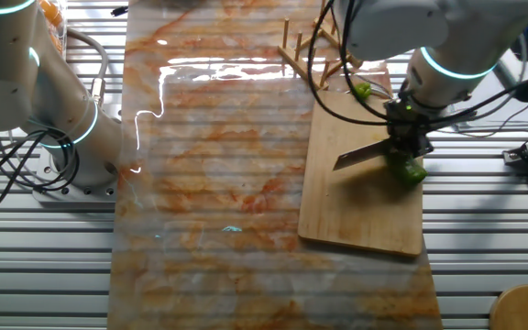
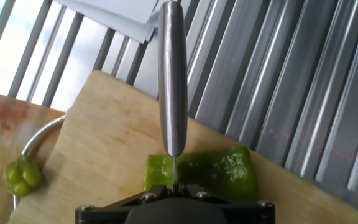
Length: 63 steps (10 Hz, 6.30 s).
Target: Chop the chili peppers
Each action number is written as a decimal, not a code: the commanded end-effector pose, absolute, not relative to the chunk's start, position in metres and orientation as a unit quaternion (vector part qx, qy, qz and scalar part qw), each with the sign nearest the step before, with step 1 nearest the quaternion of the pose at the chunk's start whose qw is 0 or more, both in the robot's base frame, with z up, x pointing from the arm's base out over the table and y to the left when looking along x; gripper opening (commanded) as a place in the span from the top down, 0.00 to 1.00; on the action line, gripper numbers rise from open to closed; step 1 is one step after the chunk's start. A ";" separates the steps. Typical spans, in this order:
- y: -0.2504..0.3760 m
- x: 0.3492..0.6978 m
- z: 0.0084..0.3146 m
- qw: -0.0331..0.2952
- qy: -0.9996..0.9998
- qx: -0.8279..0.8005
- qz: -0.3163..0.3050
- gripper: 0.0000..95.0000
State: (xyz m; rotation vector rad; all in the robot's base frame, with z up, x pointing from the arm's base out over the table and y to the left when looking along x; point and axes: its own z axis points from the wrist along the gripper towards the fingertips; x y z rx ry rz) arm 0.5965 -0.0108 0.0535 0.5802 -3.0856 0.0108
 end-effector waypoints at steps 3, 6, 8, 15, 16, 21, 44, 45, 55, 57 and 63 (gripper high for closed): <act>-0.012 0.568 0.050 -0.001 -0.983 0.185 -0.001 1.00; -0.011 0.564 0.054 -0.003 -0.984 0.178 -0.007 1.00; -0.011 0.574 0.055 -0.003 -0.985 0.175 -0.007 1.00; -0.007 0.610 0.041 0.039 -0.985 0.170 -0.012 1.00; -0.008 0.606 0.044 0.040 -0.984 0.172 -0.013 1.00; -0.013 0.575 0.053 0.033 -0.982 0.185 -0.007 1.00; -0.070 0.610 0.108 -0.041 -0.981 0.191 0.014 1.00; -0.070 0.610 0.108 -0.040 -0.980 0.192 0.016 1.00; -0.071 0.605 0.105 -0.017 -0.985 0.173 0.014 1.00; -0.073 0.621 0.101 -0.008 -0.985 0.173 0.012 1.00; -0.078 0.636 0.092 -0.004 -0.984 0.174 0.029 1.00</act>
